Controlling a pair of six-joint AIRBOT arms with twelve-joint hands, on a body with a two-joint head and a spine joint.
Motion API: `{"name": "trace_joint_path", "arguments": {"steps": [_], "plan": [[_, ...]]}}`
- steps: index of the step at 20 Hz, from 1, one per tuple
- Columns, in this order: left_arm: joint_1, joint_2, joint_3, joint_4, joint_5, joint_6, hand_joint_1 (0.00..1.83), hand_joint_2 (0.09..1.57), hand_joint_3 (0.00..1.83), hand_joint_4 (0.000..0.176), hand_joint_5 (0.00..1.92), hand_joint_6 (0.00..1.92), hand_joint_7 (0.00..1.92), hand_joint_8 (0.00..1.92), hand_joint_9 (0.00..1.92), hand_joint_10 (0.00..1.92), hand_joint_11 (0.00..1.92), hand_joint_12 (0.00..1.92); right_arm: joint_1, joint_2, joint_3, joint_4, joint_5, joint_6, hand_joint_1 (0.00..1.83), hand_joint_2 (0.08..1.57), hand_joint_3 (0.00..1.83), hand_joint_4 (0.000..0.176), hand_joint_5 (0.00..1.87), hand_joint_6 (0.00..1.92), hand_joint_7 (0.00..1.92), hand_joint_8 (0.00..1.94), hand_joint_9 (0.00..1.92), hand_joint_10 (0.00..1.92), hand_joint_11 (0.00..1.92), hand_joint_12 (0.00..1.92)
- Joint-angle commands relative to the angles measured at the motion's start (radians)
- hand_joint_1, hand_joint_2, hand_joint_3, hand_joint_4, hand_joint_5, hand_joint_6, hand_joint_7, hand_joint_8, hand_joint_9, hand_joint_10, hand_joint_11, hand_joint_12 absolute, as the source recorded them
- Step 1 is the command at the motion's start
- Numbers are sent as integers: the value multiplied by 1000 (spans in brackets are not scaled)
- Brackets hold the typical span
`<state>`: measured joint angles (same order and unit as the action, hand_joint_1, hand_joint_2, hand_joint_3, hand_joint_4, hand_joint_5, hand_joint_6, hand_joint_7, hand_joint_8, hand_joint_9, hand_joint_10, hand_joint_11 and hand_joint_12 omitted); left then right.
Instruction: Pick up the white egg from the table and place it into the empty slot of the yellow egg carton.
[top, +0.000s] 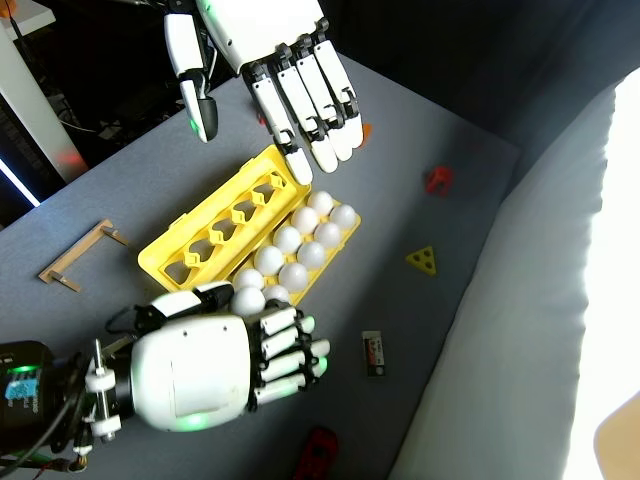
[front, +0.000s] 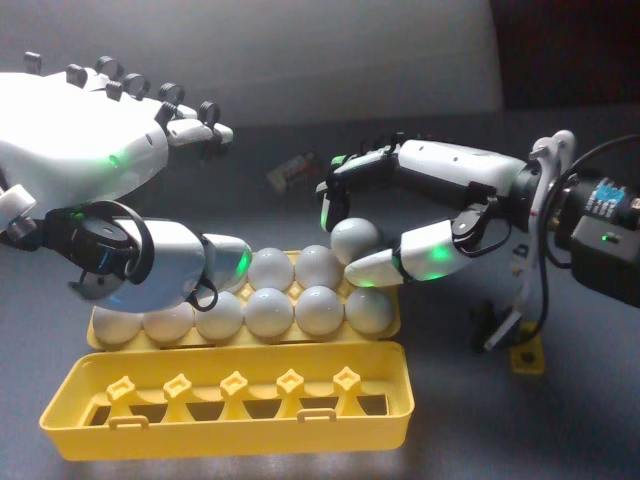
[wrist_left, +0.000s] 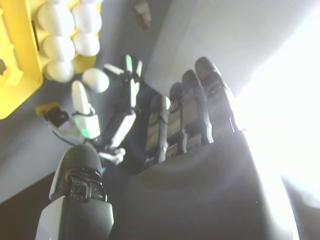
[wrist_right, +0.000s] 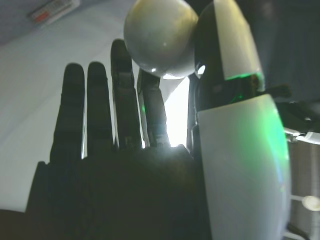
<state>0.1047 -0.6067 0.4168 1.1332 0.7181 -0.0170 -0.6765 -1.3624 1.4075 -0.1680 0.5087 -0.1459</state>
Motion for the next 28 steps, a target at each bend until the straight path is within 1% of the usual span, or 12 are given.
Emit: {"name": "trace_joint_path", "arguments": {"steps": [1, 5, 9, 12, 16, 19, 20, 22, 25, 28], "plan": [[-8, 1, 1, 68, -26, 0, 42, 1294, 1, 25, 122, 0, 113, 1, 127, 2, 0, 536, 5, -7, 7, 22, 125, 33, 1075, 1186, 0, 0, 847, 1224, 504, 1, 176, 96, 0, 513], [-9, 1, 3, 68, -26, 0, 42, 1294, 1, 25, 121, 0, 113, 0, 126, 1, 0, 536, -11, -16, 18, 60, 143, 53, 1076, 1185, 0, 0, 849, 1222, 501, 1, 178, 97, 0, 520], [-9, 1, 4, 68, -26, 0, 42, 1294, 1, 25, 120, 0, 112, 0, 125, 1, 0, 534, -20, -28, 30, 144, 138, 57, 1079, 1182, 0, 0, 855, 1210, 503, 2, 177, 99, 0, 564], [-10, 1, 3, 68, -24, 0, 42, 1294, 0, 25, 121, 0, 113, 0, 126, 1, 0, 533, -22, -34, 41, 145, 164, 59, 1078, 1183, 0, 0, 855, 1209, 503, 2, 178, 100, 0, 567], [-10, 1, 2, 68, -22, 0, 40, 1294, 1, 25, 120, 0, 112, 0, 125, 1, 0, 536, -39, -33, 42, 238, 221, -44, 1081, 1182, 0, 0, 856, 1209, 502, 1, 177, 100, 0, 572], [-9, 1, 2, 68, -22, 0, 40, 1294, 0, 25, 120, 0, 111, 0, 125, 0, 0, 538, -48, -34, 42, 249, 244, -57, 1081, 1181, 0, 0, 857, 1208, 501, 1, 177, 100, 0, 569], [-9, 1, 2, 68, -21, 0, 40, 1294, 0, 25, 120, 0, 112, 0, 125, 0, 0, 538, -52, -34, 42, 253, 267, -62, 1082, 1181, 0, 0, 857, 1208, 502, 1, 178, 101, 0, 567], [-9, 1, 2, 68, -21, 0, 41, 1295, 1, 25, 119, 0, 112, 0, 125, 1, 0, 538, -69, -40, 42, 301, 332, -100, 1083, 1181, 0, 0, 857, 1206, 502, 1, 174, 99, 0, 564], [-9, 1, 1, 68, -22, 0, 44, 1295, 1, 25, 120, 1, 112, 0, 125, 0, 0, 537, -91, -47, 42, 289, 356, -94, 1085, 1180, 0, 0, 858, 1202, 501, 1, 168, 96, 0, 561], [-10, 1, 1, 68, -22, 0, 55, 1296, 1, 25, 124, 2, 112, 0, 126, 1, 0, 536, -91, -55, 41, 282, 351, -58, 1087, 1179, 0, 0, 860, 1200, 502, 1, 175, 100, 0, 559]]}}
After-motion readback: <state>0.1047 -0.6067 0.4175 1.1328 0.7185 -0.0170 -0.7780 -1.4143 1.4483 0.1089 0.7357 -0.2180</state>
